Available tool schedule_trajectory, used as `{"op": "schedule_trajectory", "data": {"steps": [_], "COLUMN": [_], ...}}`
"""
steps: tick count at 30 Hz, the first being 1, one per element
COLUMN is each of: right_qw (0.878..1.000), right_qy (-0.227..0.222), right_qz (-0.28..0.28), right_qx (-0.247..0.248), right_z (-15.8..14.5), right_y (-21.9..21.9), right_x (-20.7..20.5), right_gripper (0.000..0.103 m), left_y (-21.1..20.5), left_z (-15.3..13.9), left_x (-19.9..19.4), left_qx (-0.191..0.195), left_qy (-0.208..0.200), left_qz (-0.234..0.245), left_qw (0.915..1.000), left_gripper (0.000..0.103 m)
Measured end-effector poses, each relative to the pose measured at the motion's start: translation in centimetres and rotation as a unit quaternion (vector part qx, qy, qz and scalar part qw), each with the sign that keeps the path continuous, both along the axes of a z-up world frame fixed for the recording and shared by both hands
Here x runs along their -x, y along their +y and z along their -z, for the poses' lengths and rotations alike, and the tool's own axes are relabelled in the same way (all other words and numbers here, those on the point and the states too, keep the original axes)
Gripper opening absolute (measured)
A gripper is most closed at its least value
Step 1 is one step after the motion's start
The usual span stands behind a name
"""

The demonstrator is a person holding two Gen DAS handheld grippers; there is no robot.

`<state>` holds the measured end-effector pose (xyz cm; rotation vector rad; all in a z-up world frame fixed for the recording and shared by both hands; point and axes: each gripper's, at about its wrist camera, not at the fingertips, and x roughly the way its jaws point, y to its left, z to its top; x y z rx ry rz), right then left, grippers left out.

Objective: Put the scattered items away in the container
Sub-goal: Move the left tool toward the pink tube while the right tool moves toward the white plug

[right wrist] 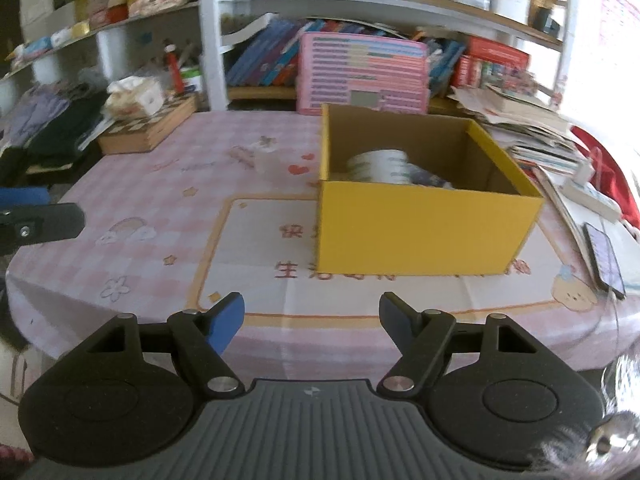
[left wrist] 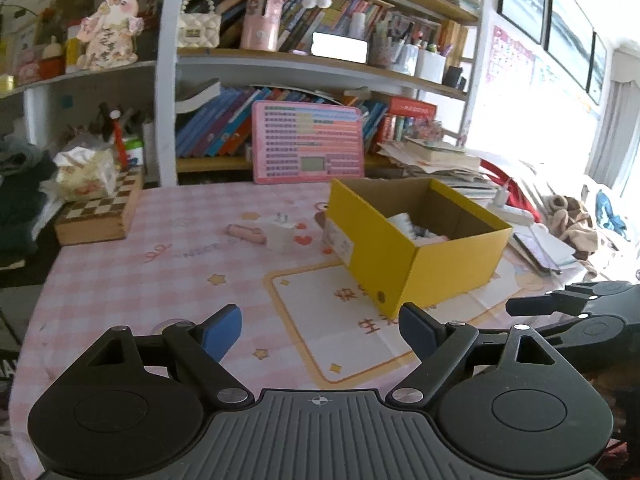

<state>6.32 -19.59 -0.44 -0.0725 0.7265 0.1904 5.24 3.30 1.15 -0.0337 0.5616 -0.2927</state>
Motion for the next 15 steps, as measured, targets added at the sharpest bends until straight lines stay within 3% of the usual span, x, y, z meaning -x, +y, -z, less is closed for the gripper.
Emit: {"op": "schedule_trajectory", "data": {"steps": [15], "right_qw": [0.999], "right_qy": [-0.012], "right_qz": [-0.039], "right_qx": [0.014], "right_z": [0.1], "right_y": [3.5], "right_x": [1.0], "right_gripper": [0.073], "left_y": [1.1], "left_z": [0.0], "left_x": [0.4], "left_qx": [0.005], "left_qy": [0.0], "left_qz": [-0.007], "left_qw": [1.0], "left_gripper": [0.088]}}
